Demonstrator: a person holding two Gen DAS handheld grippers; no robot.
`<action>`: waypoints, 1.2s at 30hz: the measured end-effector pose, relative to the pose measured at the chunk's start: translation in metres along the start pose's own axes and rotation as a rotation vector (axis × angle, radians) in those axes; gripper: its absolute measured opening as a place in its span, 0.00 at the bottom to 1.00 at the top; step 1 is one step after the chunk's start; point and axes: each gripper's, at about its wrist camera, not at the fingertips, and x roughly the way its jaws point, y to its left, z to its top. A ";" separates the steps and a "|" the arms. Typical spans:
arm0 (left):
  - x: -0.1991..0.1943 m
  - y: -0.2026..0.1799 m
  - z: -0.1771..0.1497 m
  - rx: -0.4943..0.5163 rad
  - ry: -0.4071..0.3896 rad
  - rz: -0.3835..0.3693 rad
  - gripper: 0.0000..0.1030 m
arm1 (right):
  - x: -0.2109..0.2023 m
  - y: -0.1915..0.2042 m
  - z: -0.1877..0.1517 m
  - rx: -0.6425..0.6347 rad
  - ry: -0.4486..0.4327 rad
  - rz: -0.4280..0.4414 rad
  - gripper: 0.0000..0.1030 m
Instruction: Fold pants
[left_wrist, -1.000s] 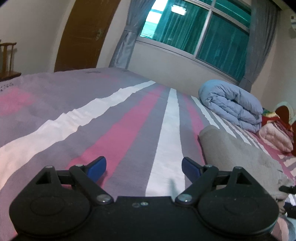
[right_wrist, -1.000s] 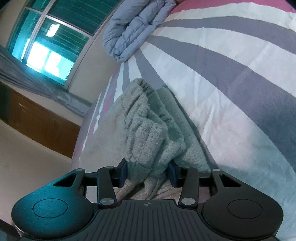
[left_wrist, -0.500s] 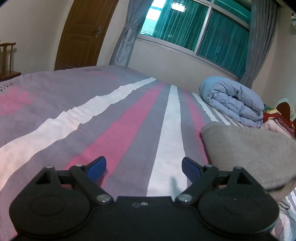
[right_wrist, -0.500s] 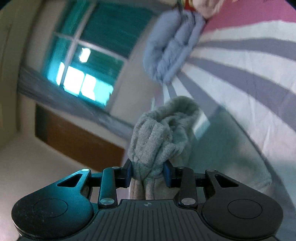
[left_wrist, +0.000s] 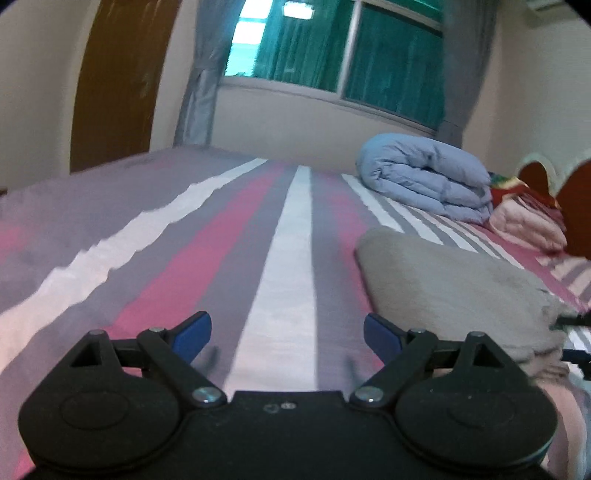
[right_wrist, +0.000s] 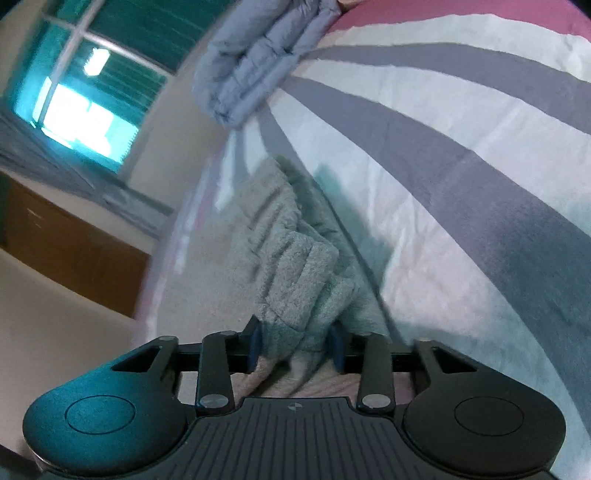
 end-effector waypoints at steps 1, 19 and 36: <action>-0.004 -0.004 -0.001 0.005 -0.004 -0.005 0.80 | -0.006 0.002 0.000 -0.008 -0.005 0.005 0.61; 0.003 -0.058 -0.025 0.197 0.063 -0.030 0.74 | -0.084 -0.006 -0.028 -0.075 -0.235 0.156 0.62; 0.020 -0.034 -0.026 0.082 0.069 0.007 0.79 | -0.060 0.000 -0.024 -0.118 -0.166 0.140 0.62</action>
